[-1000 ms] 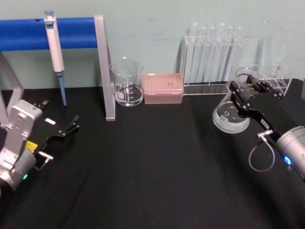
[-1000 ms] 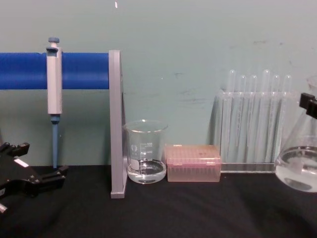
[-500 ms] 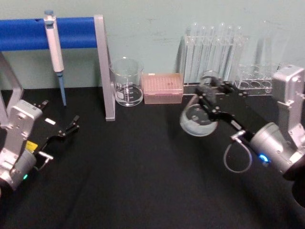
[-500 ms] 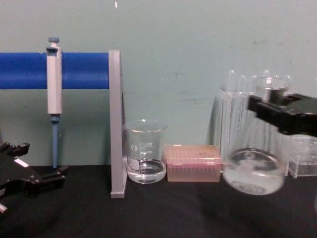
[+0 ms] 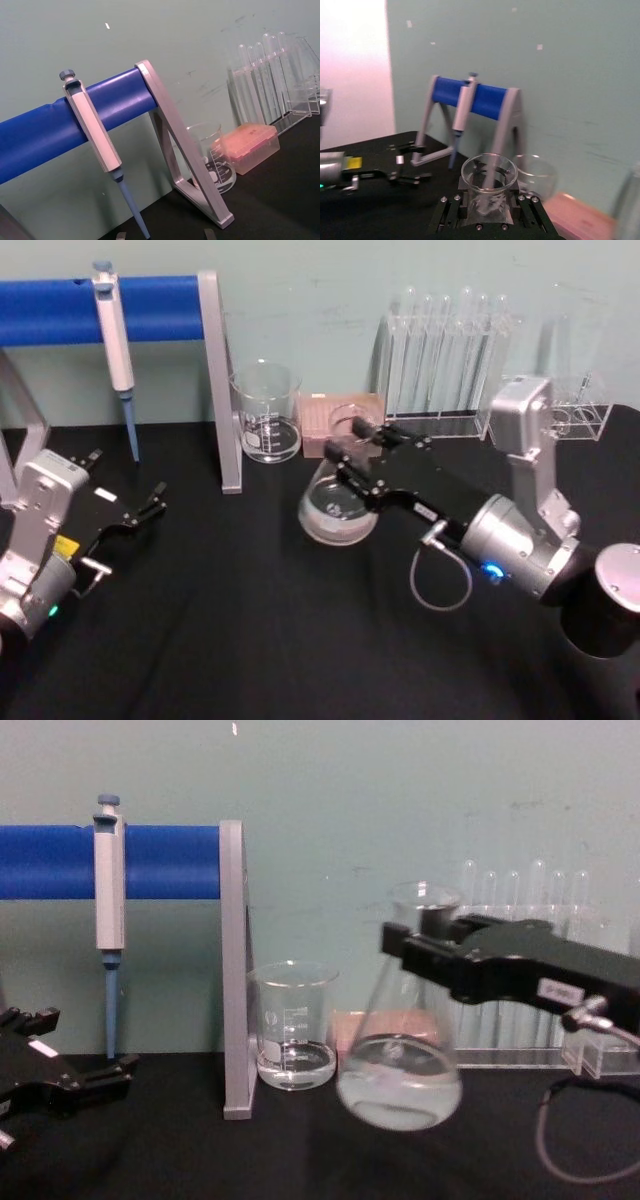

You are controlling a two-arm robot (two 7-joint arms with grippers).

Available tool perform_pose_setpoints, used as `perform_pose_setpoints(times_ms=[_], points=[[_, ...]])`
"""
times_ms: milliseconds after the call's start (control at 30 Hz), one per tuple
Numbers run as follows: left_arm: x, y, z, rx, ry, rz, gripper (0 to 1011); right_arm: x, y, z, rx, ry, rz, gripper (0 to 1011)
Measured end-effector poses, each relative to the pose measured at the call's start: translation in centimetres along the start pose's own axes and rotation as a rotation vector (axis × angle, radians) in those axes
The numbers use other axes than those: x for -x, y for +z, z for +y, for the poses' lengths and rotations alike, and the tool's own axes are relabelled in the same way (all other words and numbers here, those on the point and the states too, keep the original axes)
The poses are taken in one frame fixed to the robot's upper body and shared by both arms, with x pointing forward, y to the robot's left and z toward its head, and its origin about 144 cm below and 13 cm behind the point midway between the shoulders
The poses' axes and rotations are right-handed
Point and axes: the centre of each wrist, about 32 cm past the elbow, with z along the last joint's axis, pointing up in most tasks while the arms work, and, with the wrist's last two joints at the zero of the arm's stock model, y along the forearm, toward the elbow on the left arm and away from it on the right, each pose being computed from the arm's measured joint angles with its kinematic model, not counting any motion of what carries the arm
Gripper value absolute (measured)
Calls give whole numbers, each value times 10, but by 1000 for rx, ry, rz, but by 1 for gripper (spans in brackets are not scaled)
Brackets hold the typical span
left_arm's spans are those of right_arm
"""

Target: Grasp the erlenmeyer flask with one hand, shake it three times, then place it back.

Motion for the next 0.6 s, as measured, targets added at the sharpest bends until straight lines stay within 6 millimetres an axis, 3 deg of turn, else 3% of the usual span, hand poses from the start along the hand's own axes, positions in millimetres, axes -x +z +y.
perform_pose_setpoints(times_ms=[600], points=[[0, 0, 0, 0, 0, 0, 1001, 3, -1, 14, 6, 103, 11, 449]])
